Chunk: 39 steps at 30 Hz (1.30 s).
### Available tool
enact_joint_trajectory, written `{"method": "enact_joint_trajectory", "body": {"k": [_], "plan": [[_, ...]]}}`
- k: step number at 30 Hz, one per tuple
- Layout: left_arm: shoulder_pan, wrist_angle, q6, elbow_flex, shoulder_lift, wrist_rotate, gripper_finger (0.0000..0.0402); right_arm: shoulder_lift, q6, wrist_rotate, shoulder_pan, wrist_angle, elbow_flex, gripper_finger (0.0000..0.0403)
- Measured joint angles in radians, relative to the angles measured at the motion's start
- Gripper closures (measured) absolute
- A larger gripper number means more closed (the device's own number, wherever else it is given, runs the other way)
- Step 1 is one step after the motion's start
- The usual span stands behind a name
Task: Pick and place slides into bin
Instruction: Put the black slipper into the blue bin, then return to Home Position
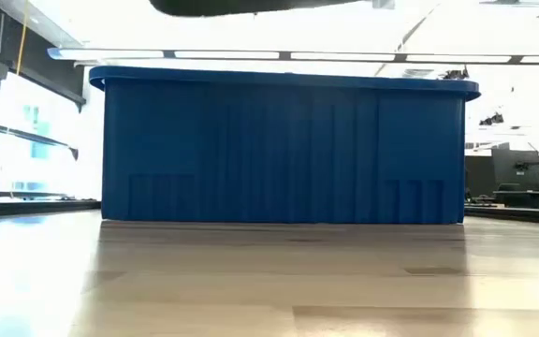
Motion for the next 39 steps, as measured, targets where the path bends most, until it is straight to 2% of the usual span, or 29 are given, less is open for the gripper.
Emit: {"method": "enact_joint_trajectory", "body": {"k": [5,8,10,13,17,20,24,30,34,39], "plan": [[0.0,-0.108,0.013,0.071,0.0,-0.055,0.0241,-0.038,-0.199,0.059,-0.082,0.164,0.0,0.0403],[0.0,-0.154,0.032,0.108,0.0,-0.084,0.024,-0.043,-0.301,0.072,-0.181,0.261,0.0,0.0403],[0.0,-0.177,0.033,0.129,0.0,-0.106,0.024,-0.043,-0.347,0.043,-0.27,0.322,0.0,0.0403],[0.0,-0.184,0.049,0.151,0.0,-0.141,0.024,-0.042,-0.333,-0.1,-0.424,0.373,0.0,0.0403],[0.0,-0.185,0.094,0.168,0.001,-0.149,0.024,-0.007,-0.17,-0.306,-0.619,0.355,0.0,0.0402],[0.0,-0.194,0.109,0.175,0.002,-0.165,0.024,0.072,-0.059,-0.465,-0.715,0.338,0.001,0.0399],[0.0,-0.214,0.115,0.178,0.002,-0.186,0.024,0.217,0.003,-0.581,-0.768,0.409,0.0,0.04],[0.0,-0.244,0.114,0.178,0.002,-0.186,0.024,0.374,-0.027,-0.605,-0.803,0.559,0.001,0.0402],[0.0,-0.267,0.112,0.178,0.002,-0.186,0.024,0.41,-0.108,-0.708,-0.83,0.594,0.0,0.0402],[0.0,-0.279,0.107,0.178,0.002,-0.186,0.024,0.405,-0.112,-0.877,-0.843,0.632,0.0,0.0397]]}}
